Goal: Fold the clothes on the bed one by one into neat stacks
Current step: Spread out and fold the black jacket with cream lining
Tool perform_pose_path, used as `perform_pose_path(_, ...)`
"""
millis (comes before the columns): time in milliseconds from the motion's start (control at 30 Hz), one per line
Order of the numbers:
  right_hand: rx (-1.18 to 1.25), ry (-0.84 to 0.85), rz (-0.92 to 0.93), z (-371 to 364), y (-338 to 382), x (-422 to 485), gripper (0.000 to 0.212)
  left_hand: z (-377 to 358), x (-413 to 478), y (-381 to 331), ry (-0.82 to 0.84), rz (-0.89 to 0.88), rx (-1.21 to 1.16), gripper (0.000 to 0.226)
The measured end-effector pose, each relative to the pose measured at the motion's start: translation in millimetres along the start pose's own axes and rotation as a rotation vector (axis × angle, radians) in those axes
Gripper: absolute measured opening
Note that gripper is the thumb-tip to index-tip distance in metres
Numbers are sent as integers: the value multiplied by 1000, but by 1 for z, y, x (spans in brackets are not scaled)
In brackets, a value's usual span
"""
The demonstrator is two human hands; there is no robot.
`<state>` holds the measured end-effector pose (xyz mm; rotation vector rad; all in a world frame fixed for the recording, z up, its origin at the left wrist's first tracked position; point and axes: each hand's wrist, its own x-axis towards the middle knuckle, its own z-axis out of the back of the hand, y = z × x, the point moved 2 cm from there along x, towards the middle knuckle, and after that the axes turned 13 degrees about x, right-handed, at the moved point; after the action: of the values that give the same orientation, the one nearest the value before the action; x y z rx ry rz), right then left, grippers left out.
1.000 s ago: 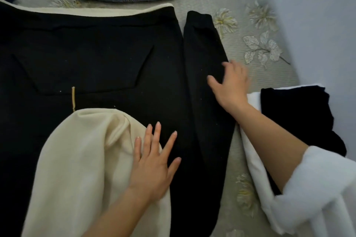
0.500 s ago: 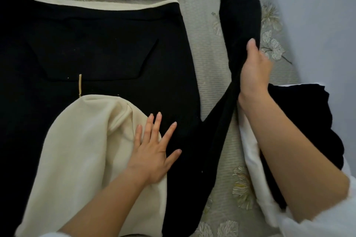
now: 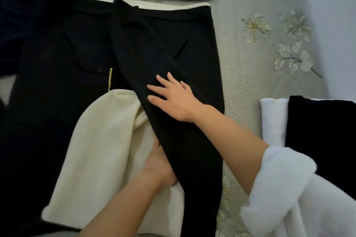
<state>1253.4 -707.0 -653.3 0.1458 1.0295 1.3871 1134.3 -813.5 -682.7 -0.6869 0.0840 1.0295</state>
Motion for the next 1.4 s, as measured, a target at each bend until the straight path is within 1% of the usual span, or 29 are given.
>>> perform_pose_path(33, -8, -22, 0, -1, -4, -1, 54, 9, -3, -2, -87, -89, 56, 74)
perform_pose_path(67, -7, -46, 8, -2, -7, -3, 56, 10, -6, -2, -128, -222, 115, 69)
perform_pose_path(100, -2, -74, 23, -4, -10, -6, 58, 11, -11, -2, -90, -327, 199, 64)
perform_pose_path(133, 2, -116, 49, -6, -12, -10, 59, 7, -20, 4, -59, -363, 225, 63)
perform_pose_path(167, 0, -169, 85, -11, -13, -14, 60, 4, -28, 14, -35, -347, 217, 60)
perform_pose_path(233, -19, -236, 129, -27, -13, -23, 58, 4, -47, 35, -50, -197, 110, 56)
perform_pose_path(267, -39, -225, 115, -38, -14, -27, 57, 7, -57, 44, -71, -116, 59, 55)
perform_pose_path(333, -139, -205, 50, -60, -17, -31, 58, 12, -70, 57, -102, 10, 59, 55)
perform_pose_path(433, -230, -265, -9, -74, -16, -29, 60, 14, -71, 66, -102, 30, 74, 53)
perform_pose_path(500, -197, -292, -32, -75, -8, -28, 62, 24, -67, 60, -116, 32, -49, 50)
perform_pose_path(567, -48, -354, -36, -76, 5, -31, 61, 47, -65, 59, -224, 77, -242, 44)
perform_pose_path(633, 112, -470, 5, -79, 26, -36, 57, 73, -71, 67, -376, 101, -403, 38)
perform_pose_path(700, 173, -563, 83, -87, 58, -36, 54, 101, -82, 88, -537, 137, -401, 34)
perform_pose_path(733, 171, -576, 125, -95, 76, -32, 54, 113, -87, 104, -597, 177, -379, 34)
perform_pose_path(800, 92, -532, 194, -117, 111, -20, 59, 131, -97, 148, -687, 324, -296, 37)
perform_pose_path(867, -55, -422, 201, -147, 136, -7, 62, 145, -109, 199, -722, 577, -186, 45)
perform_pose_path(900, -126, -361, 181, -162, 144, -2, 63, 152, -115, 225, -719, 719, -168, 50)
perform_pose_path(967, -244, -247, 120, -190, 148, 6, 64, 160, -129, 272, -680, 964, -244, 60)
perform_pose_path(1000, -301, -208, 92, -199, 147, 8, 64, 162, -134, 291, -651, 1037, -315, 64)
perform_pose_path(1033, -353, -187, 69, -205, 146, 10, 65, 164, -136, 307, -633, 1066, -399, 67)
perform_pose_path(1067, -390, -179, 50, -208, 145, 12, 65, 167, -135, 319, -629, 1055, -489, 71)
perform_pose_path(1133, -427, -168, 29, -206, 145, 13, 67, 176, -128, 334, -651, 993, -667, 75)
perform_pose_path(1167, -439, -160, 28, -204, 145, 13, 67, 182, -124, 339, -652, 975, -748, 74)
perform_pose_path(1200, -446, -148, 33, -201, 146, 12, 68, 187, -118, 343, -628, 957, -834, 66)
perform_pose_path(1267, -436, -115, 40, -194, 152, 11, 71, 199, -111, 343, -517, 888, -1028, 40)
perform_pose_path(1300, -425, -98, 34, -190, 156, 11, 75, 204, -112, 341, -479, 852, -1083, 34)
perform_pose_path(1333, -416, -80, 22, -186, 161, 12, 78, 210, -116, 341, -494, 836, -1102, 31)
perform_pose_path(1367, -409, -61, 7, -182, 166, 14, 80, 216, -123, 342, -570, 835, -1107, 27)
perform_pose_path(1400, -409, -41, -6, -178, 170, 16, 81, 225, -133, 344, -683, 838, -1131, 23)
